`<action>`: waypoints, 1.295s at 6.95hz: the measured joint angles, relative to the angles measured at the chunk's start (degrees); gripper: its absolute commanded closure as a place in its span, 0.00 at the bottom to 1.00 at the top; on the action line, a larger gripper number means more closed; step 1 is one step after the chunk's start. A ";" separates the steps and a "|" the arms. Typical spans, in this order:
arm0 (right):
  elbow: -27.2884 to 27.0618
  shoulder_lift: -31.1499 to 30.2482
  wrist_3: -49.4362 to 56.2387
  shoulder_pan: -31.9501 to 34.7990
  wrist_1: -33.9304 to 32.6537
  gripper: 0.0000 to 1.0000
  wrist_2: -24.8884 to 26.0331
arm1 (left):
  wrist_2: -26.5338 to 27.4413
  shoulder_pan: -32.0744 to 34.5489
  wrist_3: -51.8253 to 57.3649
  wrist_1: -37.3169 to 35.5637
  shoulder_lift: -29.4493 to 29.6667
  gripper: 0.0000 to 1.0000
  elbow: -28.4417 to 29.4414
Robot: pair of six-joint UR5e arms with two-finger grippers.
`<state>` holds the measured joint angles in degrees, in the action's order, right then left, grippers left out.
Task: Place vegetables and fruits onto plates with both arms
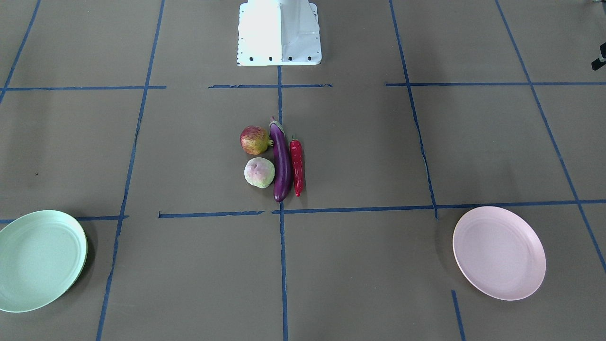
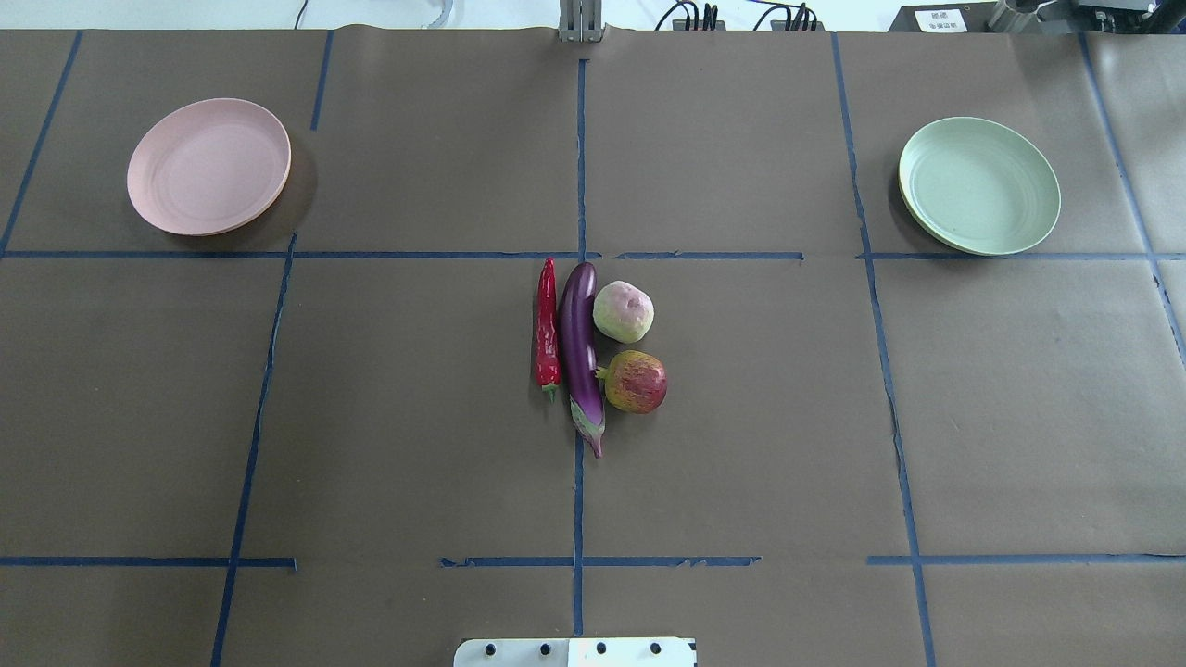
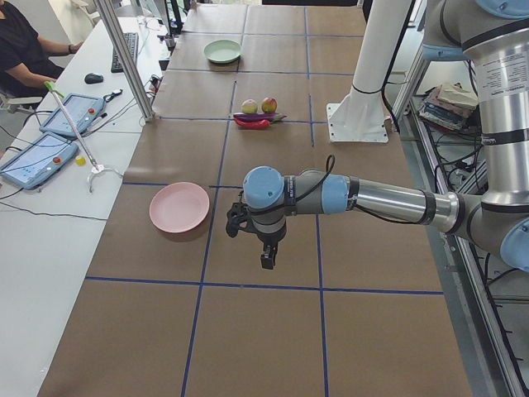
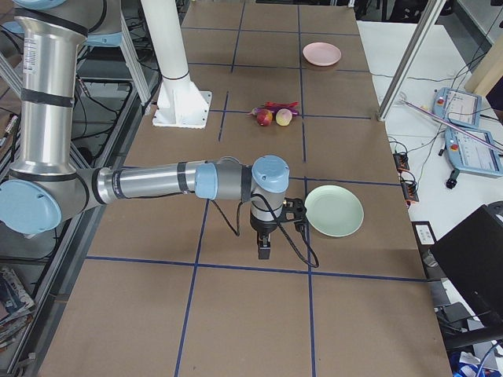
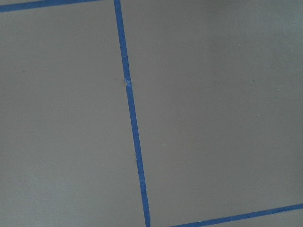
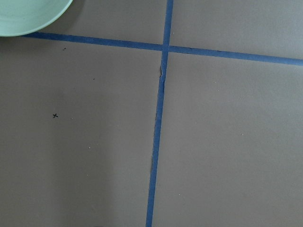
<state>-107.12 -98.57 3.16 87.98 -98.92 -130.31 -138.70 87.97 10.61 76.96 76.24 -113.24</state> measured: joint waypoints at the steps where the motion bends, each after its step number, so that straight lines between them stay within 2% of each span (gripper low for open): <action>1: -0.01 -0.01 0.00 0.00 0.03 0.00 -0.02 | 0.03 0.09 0.04 0.18 -0.42 0.00 -0.32; 4: -0.01 0.06 0.00 0.00 0.10 0.00 -0.03 | 1.20 -0.04 -0.15 -0.81 -1.85 0.00 -2.89; 9: -0.10 -0.04 -0.31 0.00 0.17 0.00 -0.12 | 0.65 0.02 -0.32 -0.96 -2.18 0.00 -3.86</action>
<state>-107.22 -98.61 2.85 87.98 -98.75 -130.43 -138.05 87.99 10.29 76.00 74.06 -117.09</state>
